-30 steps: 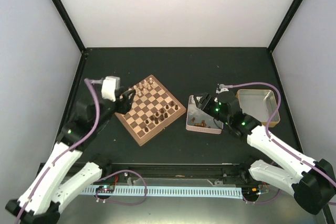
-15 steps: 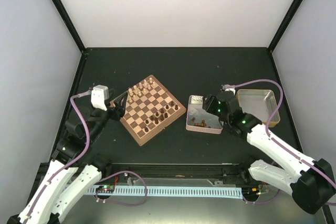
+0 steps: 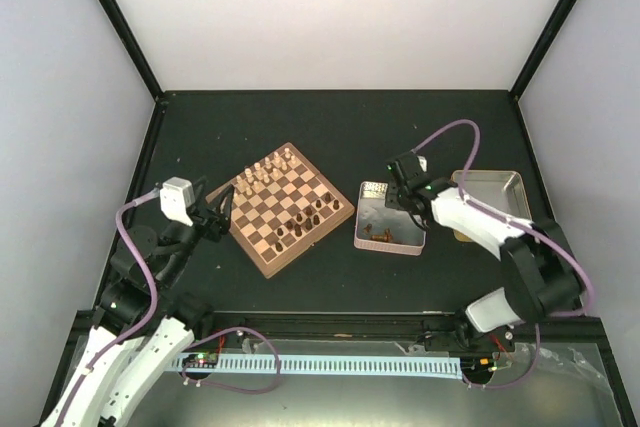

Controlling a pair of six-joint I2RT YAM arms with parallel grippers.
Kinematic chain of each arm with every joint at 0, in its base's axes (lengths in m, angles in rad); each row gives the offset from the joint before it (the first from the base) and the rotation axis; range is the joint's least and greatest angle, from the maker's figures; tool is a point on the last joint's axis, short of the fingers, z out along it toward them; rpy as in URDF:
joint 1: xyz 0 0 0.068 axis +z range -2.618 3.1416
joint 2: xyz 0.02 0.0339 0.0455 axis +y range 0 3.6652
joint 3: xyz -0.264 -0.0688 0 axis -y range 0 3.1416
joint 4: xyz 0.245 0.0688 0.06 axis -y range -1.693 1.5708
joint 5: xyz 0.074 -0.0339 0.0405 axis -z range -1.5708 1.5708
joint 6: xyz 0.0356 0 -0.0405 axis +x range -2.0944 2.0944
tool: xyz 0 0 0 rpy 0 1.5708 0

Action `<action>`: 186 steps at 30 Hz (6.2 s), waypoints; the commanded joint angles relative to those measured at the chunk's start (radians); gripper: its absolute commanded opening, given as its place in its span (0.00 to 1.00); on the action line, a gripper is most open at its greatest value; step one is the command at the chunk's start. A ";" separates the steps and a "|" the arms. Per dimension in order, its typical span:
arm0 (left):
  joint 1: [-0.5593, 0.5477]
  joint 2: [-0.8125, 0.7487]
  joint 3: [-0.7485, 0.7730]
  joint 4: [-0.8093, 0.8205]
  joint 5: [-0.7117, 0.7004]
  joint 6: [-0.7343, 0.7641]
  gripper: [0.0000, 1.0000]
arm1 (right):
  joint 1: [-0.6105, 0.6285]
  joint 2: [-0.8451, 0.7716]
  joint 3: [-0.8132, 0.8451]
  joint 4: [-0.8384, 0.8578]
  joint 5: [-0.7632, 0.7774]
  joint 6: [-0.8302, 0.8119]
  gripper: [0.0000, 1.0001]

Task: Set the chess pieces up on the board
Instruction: Pick up the chess piece from the storage box, then place the chess piece on the chessboard.

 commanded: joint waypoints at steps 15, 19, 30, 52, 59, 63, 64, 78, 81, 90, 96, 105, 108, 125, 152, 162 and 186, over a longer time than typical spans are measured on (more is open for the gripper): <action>0.009 0.005 -0.004 0.016 -0.020 0.007 0.68 | -0.065 0.365 0.161 0.024 0.166 -0.064 0.61; 0.009 0.016 -0.003 0.015 -0.016 0.007 0.68 | -0.075 0.370 0.166 0.037 0.153 -0.095 0.57; 0.010 0.026 -0.003 0.013 -0.017 0.005 0.68 | -0.076 0.304 0.110 0.012 0.051 -0.065 0.22; 0.011 0.040 -0.002 0.015 0.004 0.007 0.68 | -0.089 0.373 0.180 0.056 0.113 -0.034 0.16; 0.011 0.066 -0.005 0.027 0.050 0.009 0.69 | -0.090 0.270 0.137 0.065 0.025 -0.017 0.07; 0.011 0.125 0.002 0.040 0.131 0.003 0.70 | -0.091 0.134 0.066 0.122 -0.160 0.047 0.07; 0.011 0.147 0.007 0.043 0.149 -0.008 0.71 | -0.090 0.094 0.040 0.150 -0.220 0.078 0.08; -0.024 0.456 -0.082 0.380 0.466 -0.341 0.72 | -0.058 -0.235 -0.200 0.529 -0.609 0.460 0.10; -0.065 0.497 -0.085 0.445 0.472 -0.368 0.72 | -0.050 -0.254 -0.234 0.605 -0.669 0.537 0.11; -0.226 0.701 -0.049 0.676 0.478 -0.468 0.75 | 0.069 -0.256 -0.282 0.948 -0.732 0.777 0.10; -0.242 0.751 -0.039 0.729 0.488 -0.551 0.72 | 0.124 -0.242 -0.273 1.082 -0.762 0.810 0.11; -0.241 0.765 -0.021 0.773 0.539 -0.629 0.51 | 0.157 -0.238 -0.230 1.084 -0.785 0.740 0.11; -0.240 0.773 -0.013 0.789 0.560 -0.647 0.43 | 0.169 -0.238 -0.213 1.065 -0.788 0.700 0.11; -0.238 0.750 -0.002 0.742 0.591 -0.611 0.01 | 0.175 -0.262 -0.185 0.971 -0.802 0.449 0.16; -0.231 0.641 0.140 0.238 0.685 -0.040 0.01 | 0.162 -0.300 0.115 0.257 -0.994 -0.093 0.12; -0.229 0.621 0.025 0.525 0.647 -0.251 0.42 | 0.163 -0.325 -0.116 0.829 -0.882 0.485 0.08; -0.230 0.656 0.005 0.710 0.570 -0.369 0.28 | 0.164 -0.310 -0.190 1.010 -0.842 0.672 0.09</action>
